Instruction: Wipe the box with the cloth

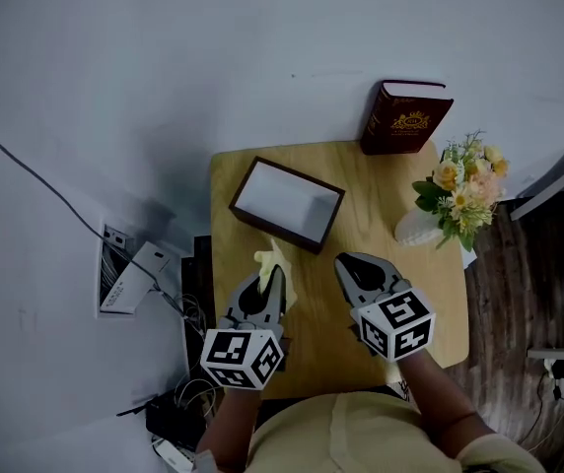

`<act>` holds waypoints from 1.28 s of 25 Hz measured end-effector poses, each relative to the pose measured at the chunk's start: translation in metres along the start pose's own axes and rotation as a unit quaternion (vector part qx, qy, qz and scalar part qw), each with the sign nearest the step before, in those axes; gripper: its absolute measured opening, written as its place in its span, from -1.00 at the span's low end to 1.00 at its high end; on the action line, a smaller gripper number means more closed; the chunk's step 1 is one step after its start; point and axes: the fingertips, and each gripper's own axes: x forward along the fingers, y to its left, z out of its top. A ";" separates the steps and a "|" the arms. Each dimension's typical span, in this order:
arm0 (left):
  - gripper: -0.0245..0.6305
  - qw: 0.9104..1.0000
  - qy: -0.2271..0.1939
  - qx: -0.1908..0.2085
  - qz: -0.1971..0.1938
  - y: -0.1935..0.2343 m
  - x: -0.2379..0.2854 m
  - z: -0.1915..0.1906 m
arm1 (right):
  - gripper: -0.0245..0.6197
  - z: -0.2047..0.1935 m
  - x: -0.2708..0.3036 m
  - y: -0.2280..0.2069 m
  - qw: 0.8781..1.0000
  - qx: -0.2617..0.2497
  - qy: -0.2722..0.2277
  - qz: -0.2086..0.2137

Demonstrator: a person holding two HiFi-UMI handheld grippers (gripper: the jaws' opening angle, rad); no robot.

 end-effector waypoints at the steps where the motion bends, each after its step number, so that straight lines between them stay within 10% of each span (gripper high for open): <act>1: -0.84 1.000 -0.002 0.000 0.007 0.007 -0.004 0.002 | -0.82 0.003 0.004 0.003 1.000 -0.010 0.002 0.004; 22: -0.84 0.995 -0.032 0.079 0.050 0.147 0.025 0.081 | -0.82 0.031 0.064 0.037 0.996 -0.087 0.018 0.017; 32: -0.84 0.990 -0.030 0.135 -0.030 0.167 0.094 0.101 | -0.82 0.027 0.071 0.041 0.998 -0.065 0.022 -0.001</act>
